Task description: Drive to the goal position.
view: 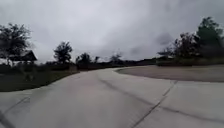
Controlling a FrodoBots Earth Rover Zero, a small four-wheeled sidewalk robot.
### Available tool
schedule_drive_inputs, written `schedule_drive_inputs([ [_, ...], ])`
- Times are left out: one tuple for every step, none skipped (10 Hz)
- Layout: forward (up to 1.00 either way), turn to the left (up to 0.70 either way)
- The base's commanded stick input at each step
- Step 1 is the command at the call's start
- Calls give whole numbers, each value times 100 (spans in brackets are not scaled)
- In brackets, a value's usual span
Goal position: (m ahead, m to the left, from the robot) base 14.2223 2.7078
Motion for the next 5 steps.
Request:
schedule_drive_inputs([
  [85, 34],
  [85, 34],
  [85, 34],
  [85, 34],
  [85, 34],
])
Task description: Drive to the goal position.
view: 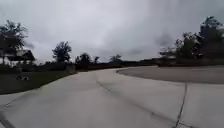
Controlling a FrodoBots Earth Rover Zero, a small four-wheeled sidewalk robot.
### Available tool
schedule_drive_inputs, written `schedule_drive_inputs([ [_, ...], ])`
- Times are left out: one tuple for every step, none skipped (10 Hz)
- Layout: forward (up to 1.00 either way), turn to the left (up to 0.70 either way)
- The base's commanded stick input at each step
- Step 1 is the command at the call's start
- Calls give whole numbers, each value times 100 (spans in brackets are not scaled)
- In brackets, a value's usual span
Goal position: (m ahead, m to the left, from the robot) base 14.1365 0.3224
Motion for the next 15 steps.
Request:
schedule_drive_inputs([
  [85, 34],
  [85, 18],
  [85, 0],
  [85, 0],
  [85, 0],
  [85, 0],
  [85, 0],
  [85, 0],
  [85, 0],
  [85, 0],
  [85, 0],
  [85, 0],
  [85, 0],
  [85, 0],
  [85, 0],
])
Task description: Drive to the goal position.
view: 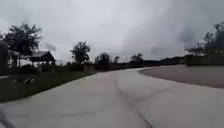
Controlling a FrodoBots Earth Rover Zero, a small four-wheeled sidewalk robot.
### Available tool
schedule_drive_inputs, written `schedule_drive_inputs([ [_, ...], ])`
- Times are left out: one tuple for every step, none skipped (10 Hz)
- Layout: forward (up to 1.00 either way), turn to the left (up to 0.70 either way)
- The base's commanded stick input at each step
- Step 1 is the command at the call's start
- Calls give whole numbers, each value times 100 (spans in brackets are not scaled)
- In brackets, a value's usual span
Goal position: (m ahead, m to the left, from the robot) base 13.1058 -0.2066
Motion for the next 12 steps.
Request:
schedule_drive_inputs([
  [85, 0],
  [85, 0],
  [85, 0],
  [85, 0],
  [85, 0],
  [85, 0],
  [85, 0],
  [85, 0],
  [85, 0],
  [85, 0],
  [85, 0],
  [85, 0],
])
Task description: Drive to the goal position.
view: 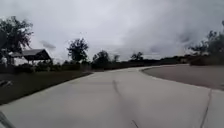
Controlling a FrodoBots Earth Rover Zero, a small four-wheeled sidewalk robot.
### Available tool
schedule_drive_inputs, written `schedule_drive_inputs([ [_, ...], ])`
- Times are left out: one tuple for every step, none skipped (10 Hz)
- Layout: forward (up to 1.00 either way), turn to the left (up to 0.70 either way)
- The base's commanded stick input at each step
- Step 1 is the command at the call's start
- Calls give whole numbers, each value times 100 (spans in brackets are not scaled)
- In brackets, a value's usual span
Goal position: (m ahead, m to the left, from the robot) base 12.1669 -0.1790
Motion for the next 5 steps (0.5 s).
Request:
schedule_drive_inputs([
  [85, 0],
  [85, 0],
  [85, 0],
  [85, 0],
  [85, 0],
])
